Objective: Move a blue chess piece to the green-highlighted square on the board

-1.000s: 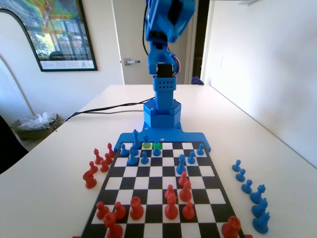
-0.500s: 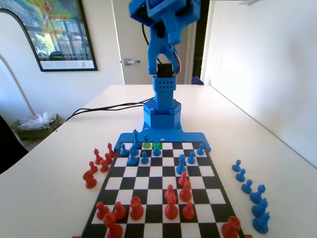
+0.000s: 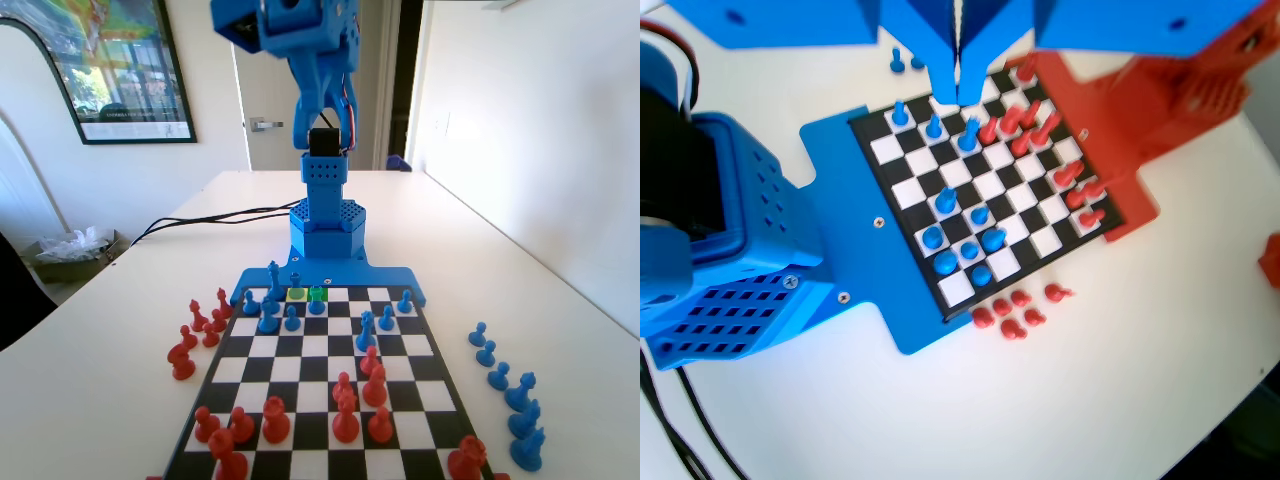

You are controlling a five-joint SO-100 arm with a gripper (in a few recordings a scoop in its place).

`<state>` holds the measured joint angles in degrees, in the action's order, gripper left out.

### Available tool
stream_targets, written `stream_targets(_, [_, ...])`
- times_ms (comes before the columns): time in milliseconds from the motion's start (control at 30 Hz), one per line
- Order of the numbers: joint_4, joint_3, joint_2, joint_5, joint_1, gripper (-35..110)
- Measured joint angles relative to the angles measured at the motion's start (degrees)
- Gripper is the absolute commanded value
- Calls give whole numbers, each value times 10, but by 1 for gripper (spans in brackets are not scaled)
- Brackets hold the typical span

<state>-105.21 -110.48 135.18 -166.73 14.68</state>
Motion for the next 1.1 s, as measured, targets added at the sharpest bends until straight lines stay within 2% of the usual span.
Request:
stream_targets(200, [15,-53,-4,0,46,1])
stream_targets(433, [63,-76,-62,0,21,1])
stream_targets(833, [286,-270,-83,0,-1,1])
stream_targets(1100, [336,-295,-111,-2,16,4])
